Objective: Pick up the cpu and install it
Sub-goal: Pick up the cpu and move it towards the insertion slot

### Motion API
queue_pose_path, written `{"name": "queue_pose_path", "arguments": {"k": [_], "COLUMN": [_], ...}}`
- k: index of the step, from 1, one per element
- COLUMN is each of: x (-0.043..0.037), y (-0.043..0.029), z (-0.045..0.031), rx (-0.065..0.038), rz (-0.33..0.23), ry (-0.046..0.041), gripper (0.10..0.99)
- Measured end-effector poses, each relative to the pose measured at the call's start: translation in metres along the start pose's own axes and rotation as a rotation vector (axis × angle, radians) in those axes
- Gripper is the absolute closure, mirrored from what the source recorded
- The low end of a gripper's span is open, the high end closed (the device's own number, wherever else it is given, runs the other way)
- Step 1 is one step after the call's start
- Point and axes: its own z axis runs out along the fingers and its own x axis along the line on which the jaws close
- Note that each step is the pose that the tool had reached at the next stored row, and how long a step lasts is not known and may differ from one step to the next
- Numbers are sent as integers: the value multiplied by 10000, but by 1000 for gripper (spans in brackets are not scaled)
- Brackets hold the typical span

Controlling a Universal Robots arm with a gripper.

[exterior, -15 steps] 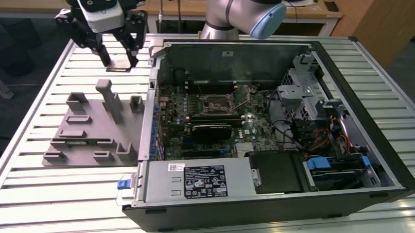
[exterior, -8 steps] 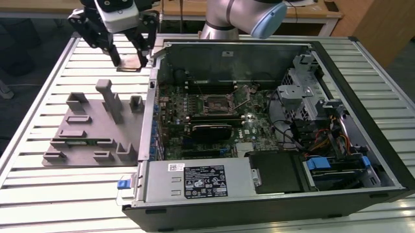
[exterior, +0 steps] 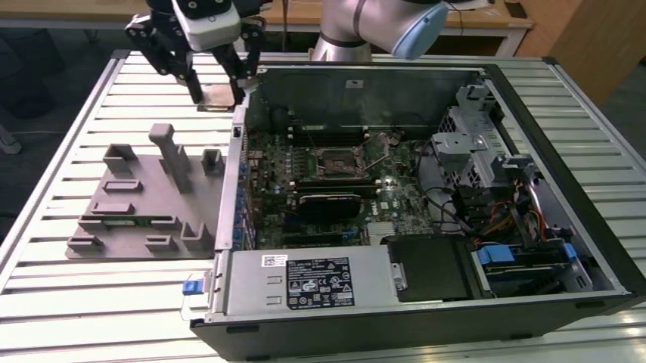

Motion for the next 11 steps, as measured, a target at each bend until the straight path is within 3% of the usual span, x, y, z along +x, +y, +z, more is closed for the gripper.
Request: {"name": "queue_pose_path", "arguments": {"k": [11], "x": [-228], "y": [20], "z": [10], "rx": [0], "rz": [1], "ry": [1], "gripper": [545]}}
